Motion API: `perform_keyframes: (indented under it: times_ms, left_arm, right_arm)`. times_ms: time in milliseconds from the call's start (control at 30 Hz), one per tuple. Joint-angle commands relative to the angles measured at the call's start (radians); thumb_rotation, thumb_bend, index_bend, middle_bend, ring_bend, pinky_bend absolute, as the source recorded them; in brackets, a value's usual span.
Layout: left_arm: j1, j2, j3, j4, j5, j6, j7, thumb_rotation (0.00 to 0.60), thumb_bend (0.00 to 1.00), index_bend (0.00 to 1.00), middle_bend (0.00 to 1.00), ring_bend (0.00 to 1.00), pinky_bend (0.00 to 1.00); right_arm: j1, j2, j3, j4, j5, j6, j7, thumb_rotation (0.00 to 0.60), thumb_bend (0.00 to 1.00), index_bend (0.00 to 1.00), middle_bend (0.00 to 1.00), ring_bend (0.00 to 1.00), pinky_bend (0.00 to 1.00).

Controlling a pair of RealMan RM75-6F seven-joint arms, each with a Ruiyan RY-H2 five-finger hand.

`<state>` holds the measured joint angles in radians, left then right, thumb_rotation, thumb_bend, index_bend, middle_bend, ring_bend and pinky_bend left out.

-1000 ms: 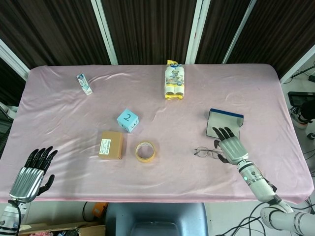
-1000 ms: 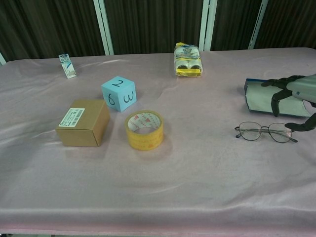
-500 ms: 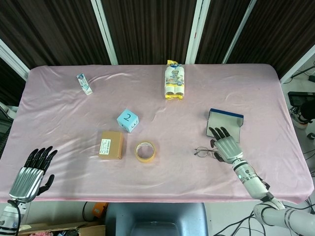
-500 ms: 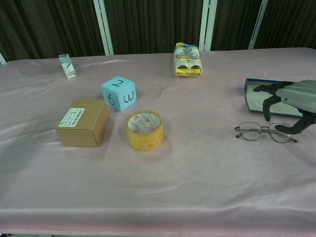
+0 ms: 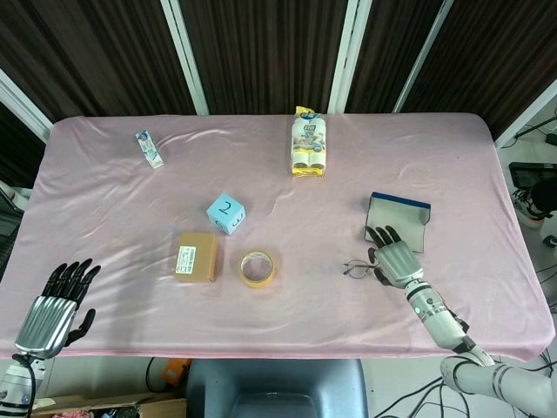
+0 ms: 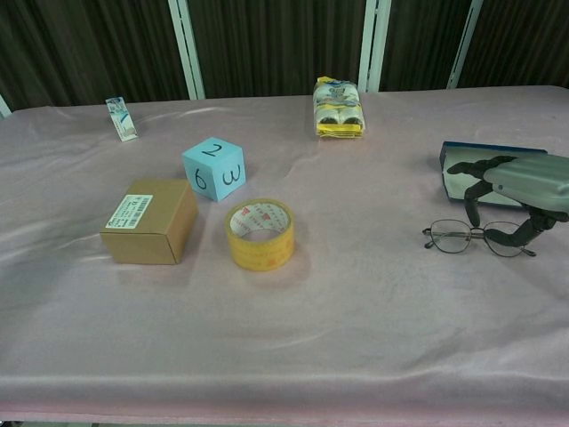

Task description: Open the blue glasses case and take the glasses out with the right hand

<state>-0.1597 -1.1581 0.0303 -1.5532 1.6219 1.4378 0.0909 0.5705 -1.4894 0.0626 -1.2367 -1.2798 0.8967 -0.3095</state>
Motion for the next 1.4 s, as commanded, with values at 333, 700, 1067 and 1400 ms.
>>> perform_keyframes:
  times_ms: [333, 700, 1067, 1400]
  left_arm:
    - [0.0, 0.002, 0.001, 0.001, 0.002, 0.001, -0.007, 0.6, 0.42, 0.0, 0.0, 0.0, 0.05]
    - [0.001, 0.004, 0.001, 0.002, 0.003, 0.004, -0.013, 0.6, 0.42, 0.0, 0.0, 0.0, 0.05]
    - [0.004, 0.008, 0.0, 0.003, 0.005, 0.012, -0.023, 0.6, 0.42, 0.0, 0.0, 0.0, 0.05]
    - [0.007, 0.012, -0.002, 0.005, 0.005, 0.02, -0.036, 0.6, 0.42, 0.0, 0.0, 0.0, 0.05]
  right_arm:
    - [0.004, -0.012, -0.003, 0.006, 0.002, -0.004, 0.001, 0.6, 0.55, 0.63, 0.12, 0.0, 0.0]
    - [0.004, -0.021, -0.002, 0.009, 0.006, 0.002, -0.005, 0.6, 0.59, 0.69, 0.14, 0.0, 0.0]
    - [0.025, -0.038, 0.017, -0.011, 0.0, 0.013, -0.022, 0.6, 0.59, 0.69, 0.15, 0.0, 0.0]
    - [0.121, -0.128, 0.108, -0.004, 0.062, -0.015, -0.102, 0.6, 0.59, 0.7, 0.15, 0.0, 0.0]
